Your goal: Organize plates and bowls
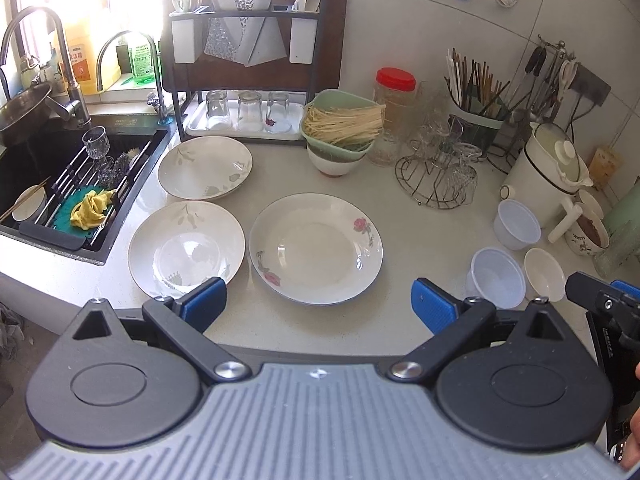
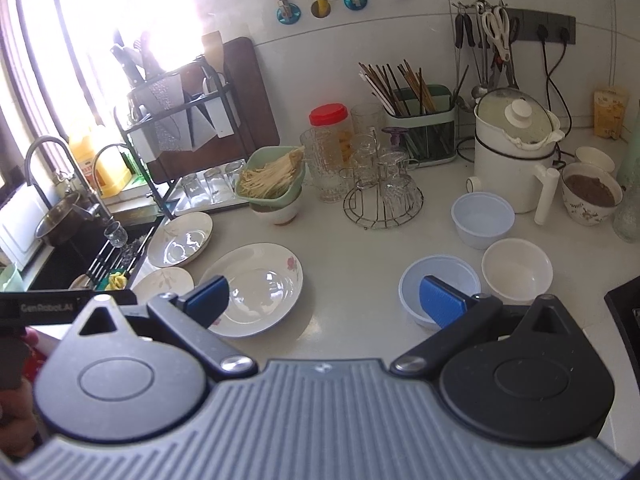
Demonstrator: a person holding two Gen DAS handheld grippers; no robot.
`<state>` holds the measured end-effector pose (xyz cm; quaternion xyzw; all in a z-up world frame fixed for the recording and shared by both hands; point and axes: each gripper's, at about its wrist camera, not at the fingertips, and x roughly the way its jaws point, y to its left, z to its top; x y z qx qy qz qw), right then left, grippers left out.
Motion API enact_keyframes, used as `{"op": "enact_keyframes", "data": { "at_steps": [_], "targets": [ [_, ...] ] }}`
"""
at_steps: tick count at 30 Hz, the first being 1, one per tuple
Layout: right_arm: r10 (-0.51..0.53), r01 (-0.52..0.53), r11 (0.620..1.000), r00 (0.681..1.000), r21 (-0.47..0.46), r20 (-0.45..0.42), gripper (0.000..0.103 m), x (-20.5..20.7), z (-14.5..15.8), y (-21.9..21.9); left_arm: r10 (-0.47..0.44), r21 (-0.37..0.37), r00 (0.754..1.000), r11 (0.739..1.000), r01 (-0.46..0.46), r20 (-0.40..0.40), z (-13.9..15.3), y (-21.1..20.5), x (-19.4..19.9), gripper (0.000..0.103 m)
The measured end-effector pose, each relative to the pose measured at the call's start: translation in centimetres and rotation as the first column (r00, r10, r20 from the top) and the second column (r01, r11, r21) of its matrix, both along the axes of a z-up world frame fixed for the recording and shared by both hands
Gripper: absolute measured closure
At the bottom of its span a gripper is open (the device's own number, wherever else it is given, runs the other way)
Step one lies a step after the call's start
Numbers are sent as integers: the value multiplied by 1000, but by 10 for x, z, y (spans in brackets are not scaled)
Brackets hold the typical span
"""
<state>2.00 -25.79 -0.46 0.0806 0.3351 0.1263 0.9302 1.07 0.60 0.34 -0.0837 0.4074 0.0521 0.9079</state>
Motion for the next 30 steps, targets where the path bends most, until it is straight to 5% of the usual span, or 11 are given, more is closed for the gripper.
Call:
{"op": "enact_keyframes", "data": {
  "at_steps": [7,11,21,30],
  "targets": [
    [41,-37,998,996,47,-80,0,11,26,2,9,39,1000,999,-9,-9,7,3,4,3],
    [145,-146,989,989,-13,-27,0,11,65,15,20,49,1000,999,-19,-23,13,8,11,3],
    [376,-376,927,925,11,-53,0,3,146,44,89,50,994,995,-86,-58,14,13,19,3],
    [423,-429,903,892,-1,-158,0,22,154,60,83,20,992,996,-81,-95,-8,16,42,3]
  ]
}}
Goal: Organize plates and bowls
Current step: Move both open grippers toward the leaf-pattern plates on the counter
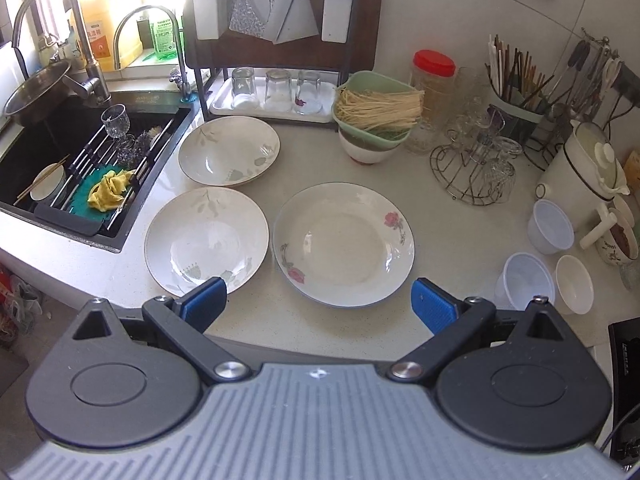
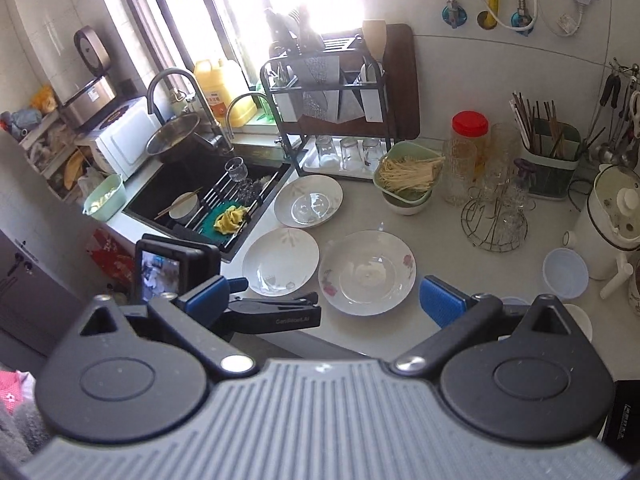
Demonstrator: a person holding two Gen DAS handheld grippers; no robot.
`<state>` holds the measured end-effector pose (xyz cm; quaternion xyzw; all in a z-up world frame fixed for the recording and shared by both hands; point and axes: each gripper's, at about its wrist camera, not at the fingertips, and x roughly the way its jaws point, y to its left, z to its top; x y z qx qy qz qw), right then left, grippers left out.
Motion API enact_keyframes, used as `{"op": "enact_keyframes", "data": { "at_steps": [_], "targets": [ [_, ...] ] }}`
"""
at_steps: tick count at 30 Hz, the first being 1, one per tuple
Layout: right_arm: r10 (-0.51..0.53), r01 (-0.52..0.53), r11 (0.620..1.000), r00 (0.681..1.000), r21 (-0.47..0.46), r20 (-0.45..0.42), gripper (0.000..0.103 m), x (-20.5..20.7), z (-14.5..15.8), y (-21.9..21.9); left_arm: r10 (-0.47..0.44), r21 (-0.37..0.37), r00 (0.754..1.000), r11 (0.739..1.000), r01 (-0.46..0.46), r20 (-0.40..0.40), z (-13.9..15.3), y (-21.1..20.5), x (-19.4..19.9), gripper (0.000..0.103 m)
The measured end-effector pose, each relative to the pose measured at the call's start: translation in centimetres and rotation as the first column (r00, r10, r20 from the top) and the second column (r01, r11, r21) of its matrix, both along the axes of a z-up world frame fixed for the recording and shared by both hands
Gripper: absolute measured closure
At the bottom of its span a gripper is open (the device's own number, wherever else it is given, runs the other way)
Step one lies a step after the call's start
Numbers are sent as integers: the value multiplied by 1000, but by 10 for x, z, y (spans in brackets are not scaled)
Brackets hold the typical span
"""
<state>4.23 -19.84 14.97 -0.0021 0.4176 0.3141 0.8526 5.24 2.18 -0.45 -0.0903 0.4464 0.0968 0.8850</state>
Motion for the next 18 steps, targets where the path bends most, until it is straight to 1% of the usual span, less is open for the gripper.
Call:
{"op": "enact_keyframes", "data": {
  "at_steps": [3,8,10,15,18],
  "targets": [
    [21,-21,1000,1000,-9,21,0,1,2,1,34,1,999,999,-34,5,-3,5,0,3],
    [72,-69,997,993,41,-95,0,8,-9,9,101,-7,995,995,-101,5,-8,23,-9,3],
    [82,-78,996,988,39,-128,0,11,-13,15,118,-13,993,993,-118,-1,-12,32,-11,3],
    [94,-96,995,984,-1,-151,0,18,-19,38,145,-18,989,989,-145,-11,-19,56,-10,3],
    [120,-118,993,982,20,-149,0,21,-17,56,149,-9,989,989,-149,-13,-17,73,-7,3]
  ]
}}
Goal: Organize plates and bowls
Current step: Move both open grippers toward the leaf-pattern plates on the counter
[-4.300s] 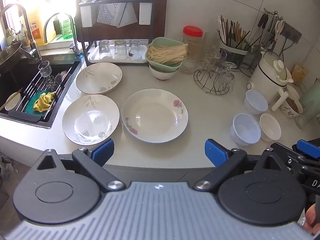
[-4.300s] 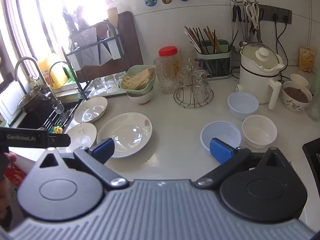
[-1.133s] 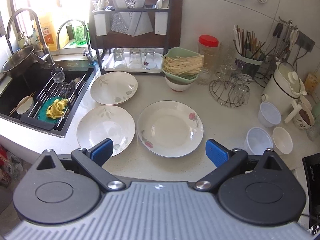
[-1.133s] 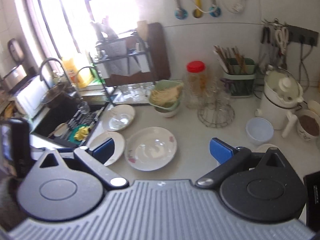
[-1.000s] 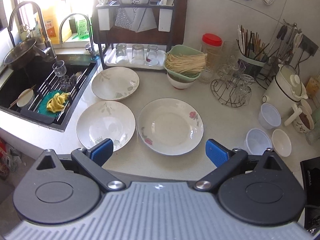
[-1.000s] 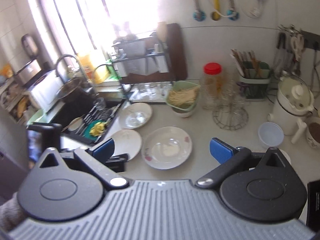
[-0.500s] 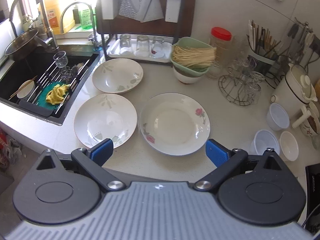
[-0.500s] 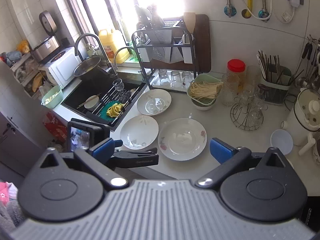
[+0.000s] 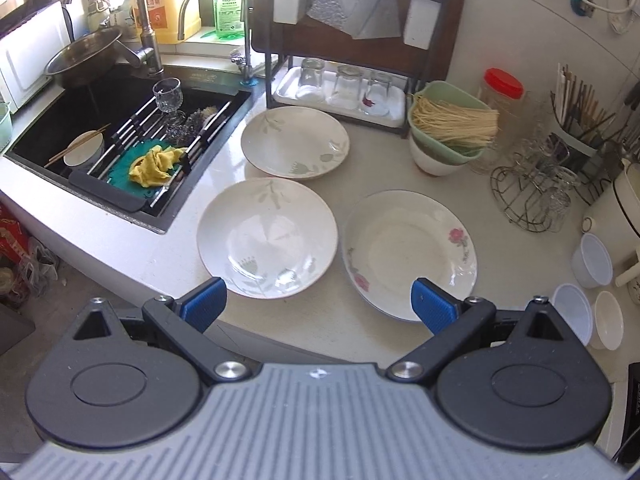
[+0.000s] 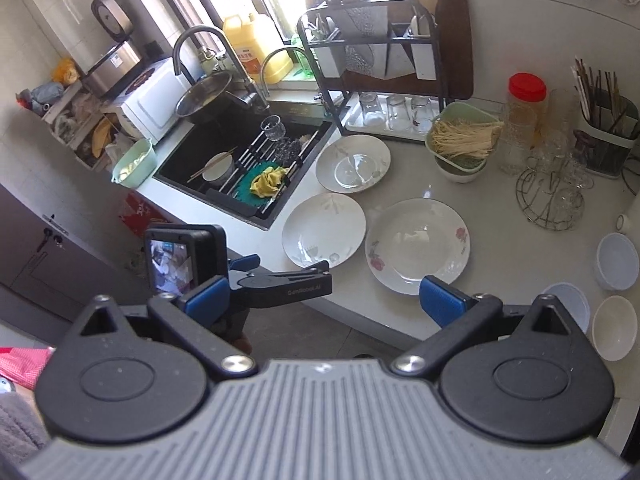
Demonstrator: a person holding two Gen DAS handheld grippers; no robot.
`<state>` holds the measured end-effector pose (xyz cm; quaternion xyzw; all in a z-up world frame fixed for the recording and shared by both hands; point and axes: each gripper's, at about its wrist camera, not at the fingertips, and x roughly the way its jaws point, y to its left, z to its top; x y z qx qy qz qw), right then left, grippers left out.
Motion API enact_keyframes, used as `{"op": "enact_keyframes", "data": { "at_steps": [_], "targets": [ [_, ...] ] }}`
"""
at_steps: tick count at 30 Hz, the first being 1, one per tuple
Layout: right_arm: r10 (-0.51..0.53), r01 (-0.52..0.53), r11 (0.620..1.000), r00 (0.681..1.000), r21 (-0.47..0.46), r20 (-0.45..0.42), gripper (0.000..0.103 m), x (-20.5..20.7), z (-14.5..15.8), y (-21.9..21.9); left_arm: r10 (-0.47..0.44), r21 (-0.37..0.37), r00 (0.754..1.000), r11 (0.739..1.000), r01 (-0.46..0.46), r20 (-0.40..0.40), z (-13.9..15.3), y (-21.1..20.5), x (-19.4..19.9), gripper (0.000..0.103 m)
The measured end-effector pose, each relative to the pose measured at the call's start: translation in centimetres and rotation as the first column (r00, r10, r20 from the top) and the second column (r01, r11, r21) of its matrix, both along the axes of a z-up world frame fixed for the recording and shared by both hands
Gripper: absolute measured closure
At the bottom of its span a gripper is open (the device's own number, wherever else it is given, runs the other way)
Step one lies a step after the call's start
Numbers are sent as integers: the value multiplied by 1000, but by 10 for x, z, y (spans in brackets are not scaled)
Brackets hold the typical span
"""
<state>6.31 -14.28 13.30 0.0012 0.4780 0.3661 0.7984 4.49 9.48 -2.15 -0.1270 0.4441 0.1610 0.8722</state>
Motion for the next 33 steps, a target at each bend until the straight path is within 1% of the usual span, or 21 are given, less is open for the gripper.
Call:
{"op": "enact_keyframes", "data": {
  "at_steps": [2,4,6,9,12,14,16,20,22,24,26,28,29,32,33],
  "targets": [
    [0,0,1000,1000,20,3,0,3,2,10,-2,1,1000,1000,2,12,4,14,3,3],
    [15,-15,1000,1000,11,-13,0,10,-1,20,-9,0,1000,1000,9,16,7,28,6,3],
    [-13,13,1000,1000,17,-5,0,16,-5,22,-6,-3,1000,1000,6,20,8,42,10,3],
    [-30,30,999,1000,-22,6,0,19,-25,30,-5,-4,1000,1000,5,7,8,65,22,3],
    [-25,25,1000,1000,-12,-16,0,17,-52,36,-3,-9,1000,1000,4,16,8,88,31,3],
    [-51,51,999,999,0,-18,0,19,-69,40,-14,-19,1000,1000,15,14,7,101,38,3],
    [-53,53,999,999,1,14,0,21,-82,48,-30,-25,1000,999,30,10,2,115,46,3],
    [-84,82,996,989,23,124,0,22,-103,65,-77,-50,997,996,77,5,-13,139,63,3],
    [-89,91,996,982,-4,166,0,24,-118,79,-118,-31,993,993,118,-4,-24,150,75,3],
    [-129,136,990,974,-21,188,0,28,-131,89,-138,-6,990,990,138,2,-33,161,84,3],
    [-174,180,983,965,-16,198,0,31,-144,94,-136,-32,991,990,136,-11,-46,176,95,3],
    [-212,219,976,959,-13,185,0,37,-159,98,-138,-74,990,988,136,-19,-59,191,103,3],
    [-232,238,971,958,-16,168,0,40,-167,101,-144,-83,989,986,141,-25,-64,196,105,3],
    [-295,296,955,950,-2,100,0,47,-188,104,-168,-92,985,982,163,-44,-81,208,111,3],
    [-302,302,953,951,12,71,0,49,-193,105,-181,-99,982,979,176,-48,-86,211,112,3]
  ]
}}
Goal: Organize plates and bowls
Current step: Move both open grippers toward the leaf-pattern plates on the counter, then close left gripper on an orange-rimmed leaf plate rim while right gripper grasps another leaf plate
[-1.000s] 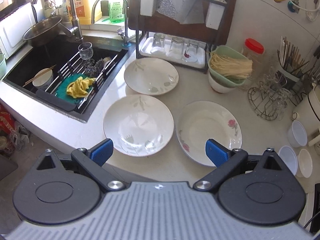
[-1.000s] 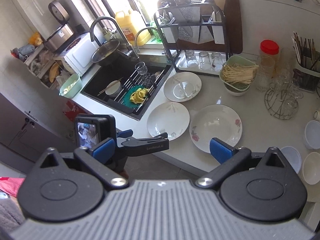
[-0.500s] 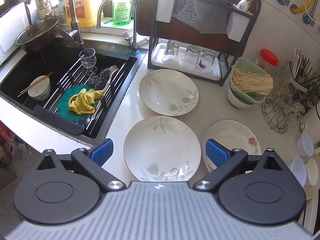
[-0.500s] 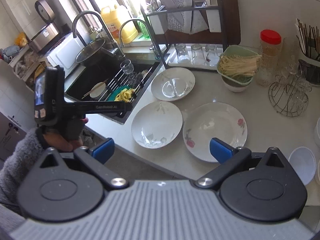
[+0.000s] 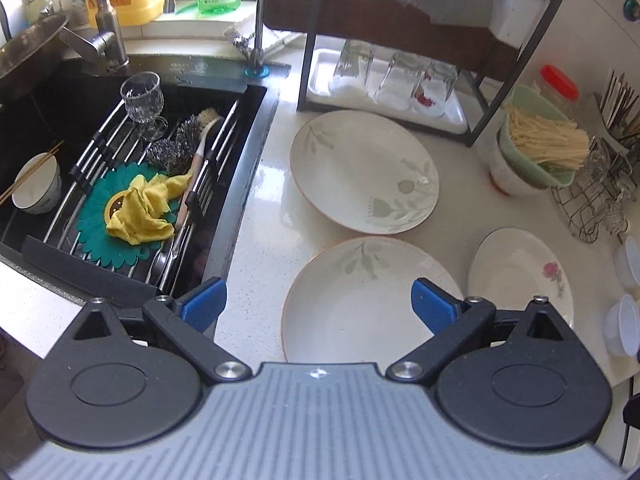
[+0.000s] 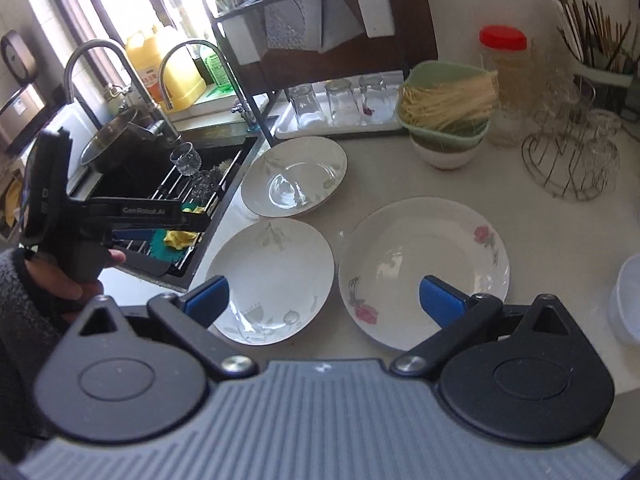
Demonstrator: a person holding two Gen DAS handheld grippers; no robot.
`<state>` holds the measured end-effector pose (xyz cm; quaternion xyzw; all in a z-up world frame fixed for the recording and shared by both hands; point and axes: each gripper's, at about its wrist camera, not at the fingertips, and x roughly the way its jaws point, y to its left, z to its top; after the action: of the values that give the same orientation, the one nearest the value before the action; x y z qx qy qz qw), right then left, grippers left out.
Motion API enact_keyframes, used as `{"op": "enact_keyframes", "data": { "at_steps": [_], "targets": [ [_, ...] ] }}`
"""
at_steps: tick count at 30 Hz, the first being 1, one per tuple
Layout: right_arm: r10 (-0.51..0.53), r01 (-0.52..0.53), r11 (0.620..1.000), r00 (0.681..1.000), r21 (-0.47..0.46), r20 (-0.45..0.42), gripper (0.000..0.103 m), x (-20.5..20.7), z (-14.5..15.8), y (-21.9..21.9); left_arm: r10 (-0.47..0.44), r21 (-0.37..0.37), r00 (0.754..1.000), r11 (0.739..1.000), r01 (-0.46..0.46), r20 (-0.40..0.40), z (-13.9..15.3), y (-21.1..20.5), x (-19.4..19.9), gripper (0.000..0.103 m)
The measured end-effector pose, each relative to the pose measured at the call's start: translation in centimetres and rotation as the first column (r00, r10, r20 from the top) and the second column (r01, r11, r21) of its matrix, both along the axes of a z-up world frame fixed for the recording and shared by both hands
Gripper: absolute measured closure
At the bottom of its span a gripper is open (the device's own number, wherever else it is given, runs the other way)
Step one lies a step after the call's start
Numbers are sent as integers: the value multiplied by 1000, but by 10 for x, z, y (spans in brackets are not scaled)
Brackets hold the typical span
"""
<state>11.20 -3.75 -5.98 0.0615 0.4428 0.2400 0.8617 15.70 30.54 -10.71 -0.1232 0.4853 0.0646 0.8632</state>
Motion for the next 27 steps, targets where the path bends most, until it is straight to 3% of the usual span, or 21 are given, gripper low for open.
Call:
{"op": "enact_keyframes", "data": {
  "at_steps": [3,10,12,15,23,27],
  "targets": [
    [-1,1,1000,999,17,-51,8,1,-19,14,-54,-44,998,998,53,-19,-17,7,4,3],
    [-92,99,995,979,32,-184,31,4,-73,36,-157,-65,985,986,152,-71,-53,19,14,4],
    [-125,133,991,970,26,-207,52,6,-85,42,-181,-87,980,981,174,-77,-60,24,16,4],
    [-146,157,987,961,27,-235,67,8,-100,47,-227,-122,971,968,217,-71,-71,29,18,4],
    [-216,232,971,956,58,-197,67,12,-112,49,-219,-257,974,946,200,-50,-91,44,25,15],
    [-230,259,959,950,120,-211,67,17,-118,48,-204,-293,978,939,181,-48,-99,46,29,28]
  ]
}}
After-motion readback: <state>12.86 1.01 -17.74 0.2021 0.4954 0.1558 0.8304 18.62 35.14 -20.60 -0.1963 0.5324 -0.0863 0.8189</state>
